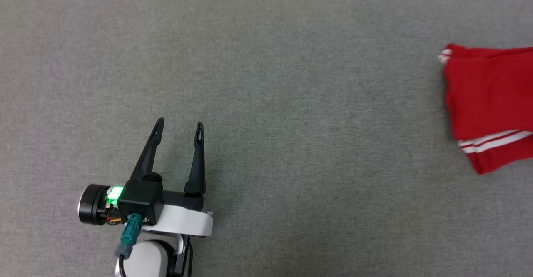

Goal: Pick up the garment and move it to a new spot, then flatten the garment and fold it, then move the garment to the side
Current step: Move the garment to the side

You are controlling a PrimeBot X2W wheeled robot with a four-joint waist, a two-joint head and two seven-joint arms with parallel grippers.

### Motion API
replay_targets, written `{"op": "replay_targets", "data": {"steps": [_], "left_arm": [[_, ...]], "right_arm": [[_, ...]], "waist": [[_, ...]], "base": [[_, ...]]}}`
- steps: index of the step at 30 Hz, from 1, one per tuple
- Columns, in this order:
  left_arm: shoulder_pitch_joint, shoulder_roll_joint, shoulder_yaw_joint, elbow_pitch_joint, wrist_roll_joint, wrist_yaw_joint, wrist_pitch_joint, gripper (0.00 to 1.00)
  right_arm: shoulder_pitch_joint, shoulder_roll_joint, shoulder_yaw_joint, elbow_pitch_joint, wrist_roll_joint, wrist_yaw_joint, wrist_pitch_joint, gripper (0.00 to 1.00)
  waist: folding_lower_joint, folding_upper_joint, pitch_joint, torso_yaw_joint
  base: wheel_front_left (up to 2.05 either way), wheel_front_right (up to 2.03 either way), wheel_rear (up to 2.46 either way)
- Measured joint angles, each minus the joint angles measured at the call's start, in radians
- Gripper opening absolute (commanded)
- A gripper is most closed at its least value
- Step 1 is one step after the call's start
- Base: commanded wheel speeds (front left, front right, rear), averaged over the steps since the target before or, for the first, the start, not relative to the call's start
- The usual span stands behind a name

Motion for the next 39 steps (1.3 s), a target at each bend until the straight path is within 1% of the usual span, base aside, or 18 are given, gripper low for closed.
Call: {"op": "replay_targets", "data": {"steps": [6, 11, 14, 15, 16, 17, 18, 20, 22, 25, 27, 28, 29, 30, 34, 39], "left_arm": [[-0.036, -0.003, -0.020, -0.026, 0.000, 0.000, 0.000, 1.00], [-0.053, -0.004, -0.025, -0.041, 0.002, 0.006, 0.000, 1.00], [-0.055, -0.004, -0.026, -0.042, 0.003, 0.006, 0.000, 1.00], [-0.055, -0.003, -0.024, -0.042, 0.003, 0.007, 0.000, 1.00], [-0.056, -0.003, -0.024, -0.040, 0.003, 0.007, 0.000, 1.00], [-0.055, -0.003, -0.022, -0.039, 0.003, 0.010, 0.000, 1.00], [-0.055, -0.002, -0.021, -0.037, 0.003, 0.010, 0.000, 1.00], [-0.052, -0.002, -0.018, -0.030, 0.001, 0.012, 0.000, 1.00], [-0.042, -0.002, -0.014, -0.026, 0.000, 0.016, 0.000, 1.00], [-0.020, -0.002, -0.010, -0.020, -0.004, 0.019, 0.000, 1.00], [-0.007, -0.002, -0.007, -0.019, -0.008, 0.024, 0.000, 1.00], [-0.007, -0.002, -0.007, -0.019, -0.008, 0.024, 0.000, 1.00], [0.013, -0.003, -0.002, -0.016, -0.009, 0.028, 0.000, 1.00], [0.022, -0.003, -0.001, -0.014, -0.011, 0.028, 0.000, 1.00], [0.054, -0.003, 0.006, -0.012, -0.016, 0.033, 0.000, 1.00], [0.095, -0.003, 0.015, -0.011, -0.018, 0.037, 0.000, 1.00]], "right_arm": [[0.009, -0.025, -0.123, 0.123, -0.027, 0.000, -0.004, 0.00], [0.005, -0.031, -0.191, 0.202, -0.065, 0.000, -0.014, 0.00], [-0.002, -0.028, -0.215, 0.225, -0.075, 0.000, -0.016, 0.00], [-0.012, -0.017, -0.237, 0.243, -0.094, 0.000, -0.037, 0.00], [-0.013, -0.010, -0.243, 0.249, -0.105, 0.000, -0.044, 0.31], [-0.013, 0.002, -0.249, 0.257, -0.114, 0.000, -0.048, 0.81], [-0.013, 0.019, -0.253, 0.266, -0.119, 0.000, -0.048, 1.00], [-0.013, 0.050, -0.261, 0.277, -0.127, 0.000, -0.048, 1.00], [-0.013, 0.064, -0.276, 0.283, -0.160, 0.000, -0.069, 1.00], [-0.012, 0.094, -0.311, 0.293, -0.213, 0.000, -0.124, 1.00], [-0.011, 0.129, -0.335, 0.293, -0.234, 0.000, -0.161, 1.00], [-0.011, 0.129, -0.335, 0.293, -0.234, 0.000, -0.161, 1.00], [-0.007, 0.164, -0.355, 0.280, -0.267, 0.000, -0.209, 1.00], [-0.003, 0.176, -0.364, 0.268, -0.284, 0.000, -0.233, 1.00], [0.019, 0.246, -0.421, 0.215, -0.318, 0.000, -0.316, 1.00], [0.054, 0.354, -0.477, 0.098, -0.361, 0.000, -0.424, 1.00]], "waist": [[0.0001, 0.0000, 0.066, 0.026], [0.0000, 0.0000, 0.101, 0.043], [0.0001, 0.0000, 0.105, 0.047], [0.0001, 0.0000, 0.104, 0.049], [0.0001, 0.0000, 0.101, 0.049], [0.0001, 0.0000, 0.096, 0.048], [0.0001, 0.0000, 0.090, 0.047], [0.0001, 0.0000, 0.076, 0.044], [0.0001, 0.0000, 0.058, 0.041], [0.0000, 0.0000, 0.024, 0.035], [0.0000, 0.0000, -0.002, 0.031], [0.0000, 0.0000, -0.002, 0.031], [0.0000, -0.0001, -0.029, 0.026], [0.0001, 0.0000, -0.042, 0.025], [0.0000, 0.0000, -0.093, 0.020], [0.0000, 0.0000, -0.145, 0.027]], "base": [[0.00, 0.00, 0.00], [0.00, 0.00, 0.00], [0.00, 0.00, 0.00], [0.00, 0.00, 0.00], [0.00, 0.00, 0.00], [0.00, 0.00, 0.00], [0.00, 0.00, 0.00], [0.00, 0.00, 0.00], [0.00, 0.00, 0.00], [0.00, 0.00, 0.00], [0.00, 0.00, 0.00], [0.00, 0.00, 0.00], [0.00, 0.00, 0.00], [0.00, 0.00, 0.00], [0.00, 0.00, 0.00], [0.00, 0.00, 0.00]]}}
